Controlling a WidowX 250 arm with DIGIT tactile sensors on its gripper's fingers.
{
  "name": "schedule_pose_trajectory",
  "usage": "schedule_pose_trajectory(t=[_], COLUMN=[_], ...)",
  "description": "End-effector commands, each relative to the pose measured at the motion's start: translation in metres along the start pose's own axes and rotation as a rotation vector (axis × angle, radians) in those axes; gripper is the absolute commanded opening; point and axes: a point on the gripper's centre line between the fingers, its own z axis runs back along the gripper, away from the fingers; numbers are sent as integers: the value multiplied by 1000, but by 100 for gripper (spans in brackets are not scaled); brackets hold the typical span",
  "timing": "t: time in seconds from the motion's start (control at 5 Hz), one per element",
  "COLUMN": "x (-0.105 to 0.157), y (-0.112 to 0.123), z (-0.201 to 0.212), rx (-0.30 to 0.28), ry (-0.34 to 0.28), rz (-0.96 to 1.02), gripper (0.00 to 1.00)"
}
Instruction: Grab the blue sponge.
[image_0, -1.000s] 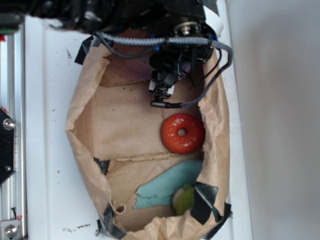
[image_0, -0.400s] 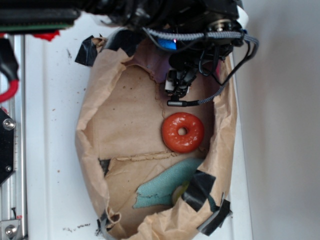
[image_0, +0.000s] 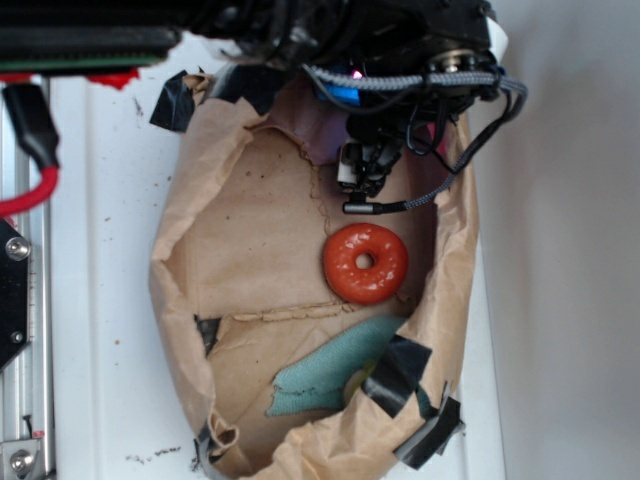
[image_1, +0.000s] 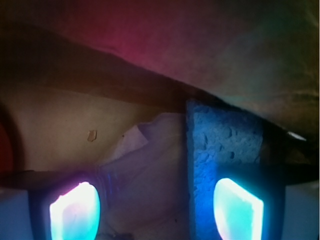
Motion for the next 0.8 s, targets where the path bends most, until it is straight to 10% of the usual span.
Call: schedule_pose_trajectory(t=[0.0, 0.4, 0.6], x=[-8, -5, 0], y=[25, 15, 16], z=[69, 54, 46], rx=[-27, 257, 264], ry=[-170, -164, -139], rz=[-42, 102, 104], gripper=[100, 100, 100])
